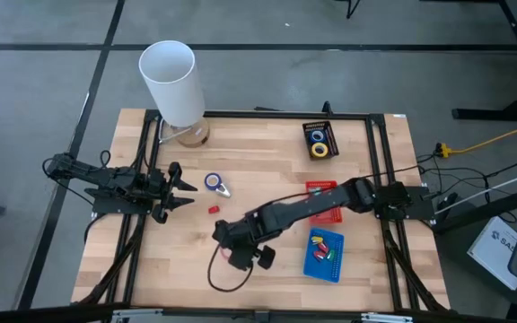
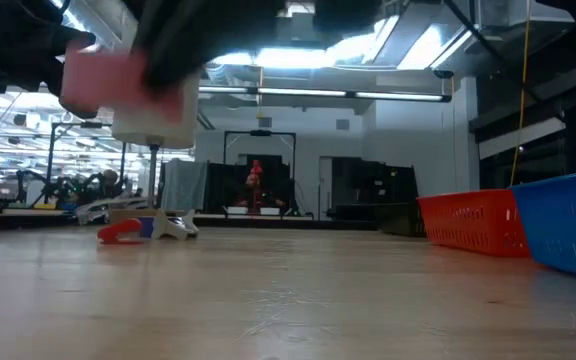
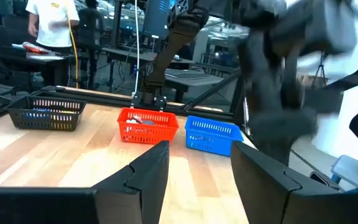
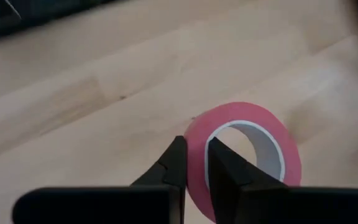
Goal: Pick and place Stapler, Stapler remover, tape
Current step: Put the pink tape into the black basket
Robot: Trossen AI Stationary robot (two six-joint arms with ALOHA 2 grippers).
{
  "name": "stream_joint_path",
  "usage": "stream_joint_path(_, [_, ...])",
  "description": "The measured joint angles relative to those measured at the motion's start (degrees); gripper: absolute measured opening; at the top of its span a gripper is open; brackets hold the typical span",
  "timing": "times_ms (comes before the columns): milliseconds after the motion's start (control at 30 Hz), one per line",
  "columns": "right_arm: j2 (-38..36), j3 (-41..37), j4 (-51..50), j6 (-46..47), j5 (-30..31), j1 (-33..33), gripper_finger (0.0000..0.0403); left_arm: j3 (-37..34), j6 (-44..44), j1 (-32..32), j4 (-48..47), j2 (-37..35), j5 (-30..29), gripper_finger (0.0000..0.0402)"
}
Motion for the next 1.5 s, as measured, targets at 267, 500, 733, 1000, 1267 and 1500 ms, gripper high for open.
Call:
stream_joint_path(267, [-4.6, 5.7, -5.2, -1.6, -4.3, -2.8, 0.0038, 0.0, 0.0, 0.0, 0.0, 0.0, 0.0, 0.0169])
stream_joint_path(500, [-8.2, 5.7, -9.1, 0.6, -4.3, -6.1, 0.0038, 0.0, 0.0, 0.0, -0.3, 0.0, 0.0, 0.0169])
stream_joint_path(733, [-8.9, 5.6, -17.0, 2.6, -4.3, -11.2, 0.0038, 0.0, 0.0, 0.0, -0.1, 0.0, 0.0, 0.0169])
stream_joint_path(1000, [-9.0, 5.6, -22.2, 4.9, -6.8, -16.1, 0.0038, 0.0, 0.0, 0.0, 0.0, 0.0, 0.0, 0.0169])
stream_joint_path(1267, [-12.1, -2.9, -20.4, 7.7, -6.6, -20.5, 0.0038, 0.0, 0.0, 0.0, 0.0, 0.0, 0.0, 0.0169])
stream_joint_path(1500, [-24.5, -24.1, -4.7, 11.4, -1.9, -24.7, 0.0038, 0.0, 0.0, 0.0, 0.0, 0.0, 0.0, 0.0169])
